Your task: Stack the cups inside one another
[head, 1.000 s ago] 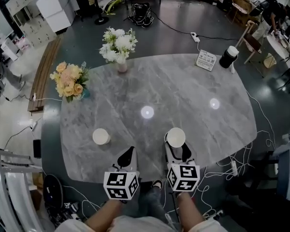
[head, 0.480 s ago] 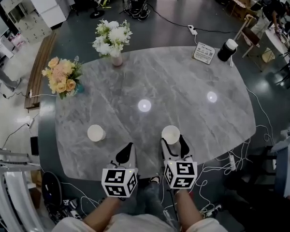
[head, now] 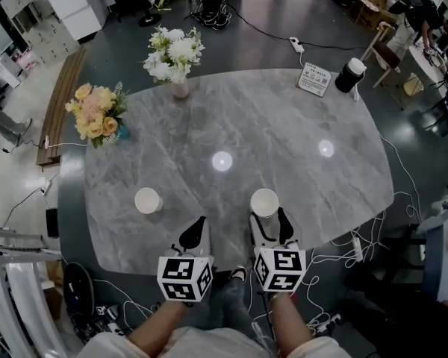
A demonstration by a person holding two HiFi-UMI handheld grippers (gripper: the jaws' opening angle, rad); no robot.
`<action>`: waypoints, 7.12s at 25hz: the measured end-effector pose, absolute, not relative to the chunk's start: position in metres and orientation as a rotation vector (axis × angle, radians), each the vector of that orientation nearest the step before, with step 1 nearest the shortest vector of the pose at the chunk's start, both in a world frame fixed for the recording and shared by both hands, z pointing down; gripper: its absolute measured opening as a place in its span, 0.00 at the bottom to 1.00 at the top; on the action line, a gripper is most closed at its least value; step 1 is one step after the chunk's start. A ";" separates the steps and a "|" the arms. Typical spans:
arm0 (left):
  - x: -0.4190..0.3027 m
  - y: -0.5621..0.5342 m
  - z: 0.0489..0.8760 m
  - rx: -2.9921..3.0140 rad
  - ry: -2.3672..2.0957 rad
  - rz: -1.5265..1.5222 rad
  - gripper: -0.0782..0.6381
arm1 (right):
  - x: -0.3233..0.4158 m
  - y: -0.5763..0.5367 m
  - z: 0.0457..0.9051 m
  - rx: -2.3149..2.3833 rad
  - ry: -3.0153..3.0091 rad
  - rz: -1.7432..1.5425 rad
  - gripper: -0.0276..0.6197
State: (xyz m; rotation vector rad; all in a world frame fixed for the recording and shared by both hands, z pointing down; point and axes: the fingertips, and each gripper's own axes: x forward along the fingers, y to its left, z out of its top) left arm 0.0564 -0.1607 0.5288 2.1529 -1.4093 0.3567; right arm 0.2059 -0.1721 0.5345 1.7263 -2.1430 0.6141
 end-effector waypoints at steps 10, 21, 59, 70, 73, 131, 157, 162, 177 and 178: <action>0.053 -0.158 0.521 2.156 -1.428 0.338 0.10 | 0.208 -0.173 0.520 1.751 -2.152 0.570 0.42; 0.059 -0.158 0.496 2.190 -1.442 0.290 0.10 | 0.222 -0.169 0.478 1.822 -2.209 0.498 0.41; 0.066 -0.135 0.397 2.394 -1.582 0.165 0.10 | 0.250 -0.121 0.393 1.965 -2.281 0.364 0.07; 0.053 -0.128 0.401 2.363 -1.600 0.156 0.10 | 0.242 -0.115 0.399 1.941 -2.283 0.382 0.07; 0.047 -0.123 0.403 2.346 -1.616 0.160 0.10 | 0.236 -0.113 0.401 1.919 -2.298 0.388 0.07; -0.219 -0.089 0.588 1.700 -1.846 0.239 0.10 | -0.083 -0.170 0.586 1.120 -2.430 0.580 0.28; -0.235 -0.104 0.613 1.663 -1.822 0.265 0.10 | -0.114 -0.203 0.616 1.071 -2.382 0.508 0.41; -0.236 -0.106 0.612 1.665 -1.823 0.268 0.10 | -0.113 -0.206 0.613 1.104 -2.387 0.522 0.41; -0.215 -0.106 0.595 1.704 -1.824 0.257 0.10 | -0.095 -0.205 0.583 1.161 -2.428 0.517 0.41; -0.212 -0.106 0.593 1.712 -1.822 0.258 0.10 | -0.092 -0.204 0.580 1.165 -2.430 0.517 0.41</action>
